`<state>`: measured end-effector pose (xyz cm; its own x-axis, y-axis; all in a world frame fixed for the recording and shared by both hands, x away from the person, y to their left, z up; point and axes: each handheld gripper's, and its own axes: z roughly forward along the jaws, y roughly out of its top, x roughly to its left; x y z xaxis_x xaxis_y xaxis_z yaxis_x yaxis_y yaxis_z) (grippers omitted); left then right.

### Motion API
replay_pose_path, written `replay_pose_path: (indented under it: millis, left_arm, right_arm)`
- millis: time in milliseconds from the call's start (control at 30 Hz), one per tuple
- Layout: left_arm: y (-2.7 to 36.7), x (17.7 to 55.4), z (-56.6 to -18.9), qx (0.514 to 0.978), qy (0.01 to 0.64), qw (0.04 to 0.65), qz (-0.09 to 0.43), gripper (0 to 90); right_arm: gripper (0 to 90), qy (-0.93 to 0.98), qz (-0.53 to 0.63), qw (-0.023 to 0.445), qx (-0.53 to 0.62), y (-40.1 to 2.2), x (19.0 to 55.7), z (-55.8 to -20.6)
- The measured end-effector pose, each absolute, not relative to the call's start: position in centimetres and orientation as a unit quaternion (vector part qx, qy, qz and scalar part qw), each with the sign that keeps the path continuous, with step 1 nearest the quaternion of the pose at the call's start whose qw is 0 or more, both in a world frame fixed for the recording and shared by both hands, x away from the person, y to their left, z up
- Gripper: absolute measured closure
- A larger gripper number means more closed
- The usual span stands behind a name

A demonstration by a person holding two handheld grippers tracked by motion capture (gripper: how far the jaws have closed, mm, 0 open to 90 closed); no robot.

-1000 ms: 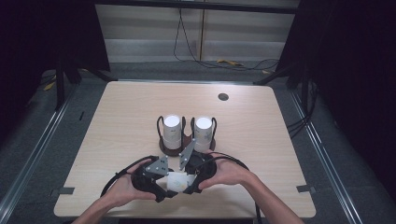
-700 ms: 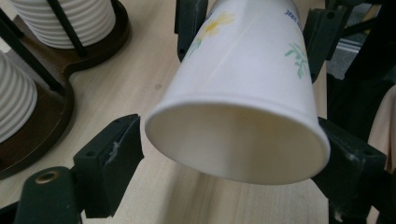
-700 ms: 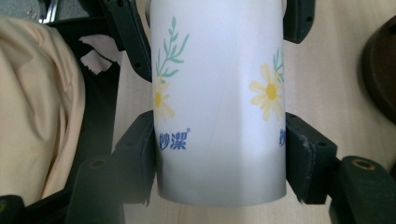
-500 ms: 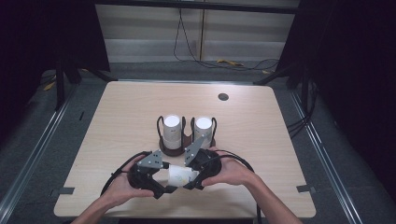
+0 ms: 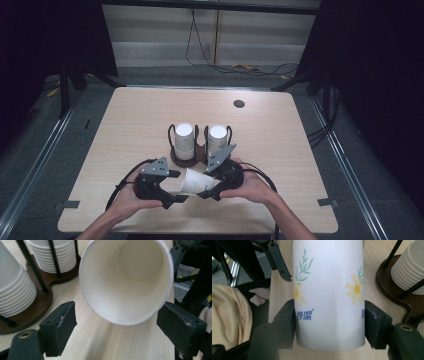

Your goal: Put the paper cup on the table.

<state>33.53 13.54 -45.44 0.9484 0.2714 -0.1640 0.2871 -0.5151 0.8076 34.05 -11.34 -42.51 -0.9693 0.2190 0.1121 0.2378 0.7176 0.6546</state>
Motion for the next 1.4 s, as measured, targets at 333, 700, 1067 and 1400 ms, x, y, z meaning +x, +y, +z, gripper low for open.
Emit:
replay_pose_path:
  millis: [333,700,1067,1400]
  left_arm:
    - [14.0,33.6,-45.4,0.862,0.178,0.474,-0.001,15.8]
    - [14.3,33.8,-44.8,0.839,0.203,0.504,-0.009,15.9]
    - [15.0,34.1,-44.1,0.813,0.226,0.537,0.006,15.7]
    - [15.2,34.1,-43.4,0.801,0.225,0.555,0.008,15.7]
  right_arm:
    - [36.6,-0.894,-0.414,0.0,-0.17,-12.7,33.7,-43.4]
    - [36.8,-0.874,-0.441,-0.026,-0.202,-13.5,33.1,-43.8]
    - [37.3,-0.842,-0.491,-0.027,-0.221,-14.0,32.9,-43.9]
    - [37.3,-0.825,-0.514,-0.026,-0.234,-14.0,33.0,-44.3]
